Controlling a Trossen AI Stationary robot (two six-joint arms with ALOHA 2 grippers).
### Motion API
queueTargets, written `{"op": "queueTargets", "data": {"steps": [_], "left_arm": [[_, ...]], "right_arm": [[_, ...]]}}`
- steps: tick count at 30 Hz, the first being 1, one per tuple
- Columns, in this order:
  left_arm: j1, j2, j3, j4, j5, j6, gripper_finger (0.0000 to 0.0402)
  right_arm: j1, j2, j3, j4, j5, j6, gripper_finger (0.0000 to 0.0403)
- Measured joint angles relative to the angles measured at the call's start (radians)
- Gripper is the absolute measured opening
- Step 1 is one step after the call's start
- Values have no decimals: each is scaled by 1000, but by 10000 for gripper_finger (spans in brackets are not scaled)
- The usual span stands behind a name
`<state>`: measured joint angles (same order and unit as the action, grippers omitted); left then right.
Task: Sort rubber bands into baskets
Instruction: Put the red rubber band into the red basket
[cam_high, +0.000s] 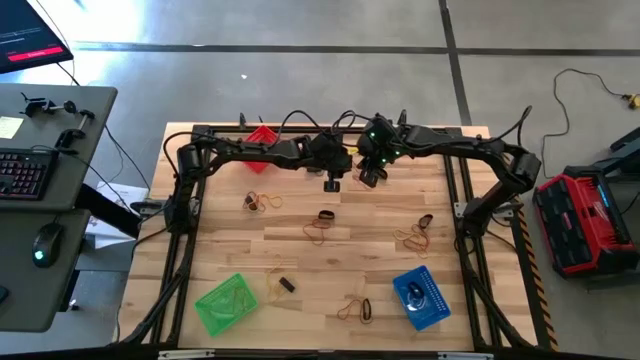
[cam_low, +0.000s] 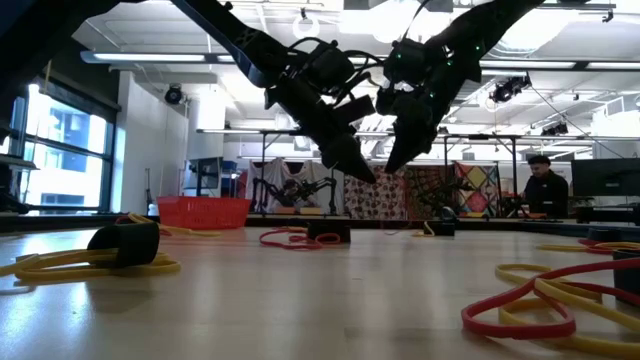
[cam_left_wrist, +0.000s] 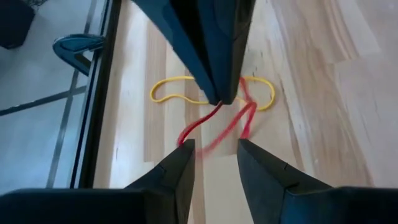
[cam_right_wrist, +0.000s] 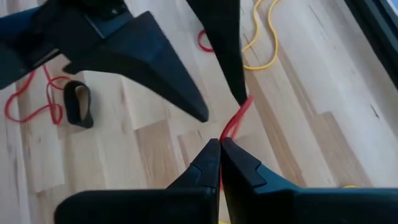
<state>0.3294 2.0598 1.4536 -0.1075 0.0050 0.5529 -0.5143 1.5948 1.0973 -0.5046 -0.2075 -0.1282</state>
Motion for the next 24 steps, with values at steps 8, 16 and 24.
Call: {"op": "queueTargets", "data": {"steps": [8, 16, 24], "left_arm": [[14, 0, 0, -11, 2, 1, 13], [23, 0, 0, -30, 16, 0, 1], [42, 0, 0, -43, 12, -13, 0]], "right_arm": [[0, 0, 0, 8, -6, 1, 0], [0, 0, 0, 8, -6, -1, 0], [0, 0, 0, 14, -6, 42, 3]]}}
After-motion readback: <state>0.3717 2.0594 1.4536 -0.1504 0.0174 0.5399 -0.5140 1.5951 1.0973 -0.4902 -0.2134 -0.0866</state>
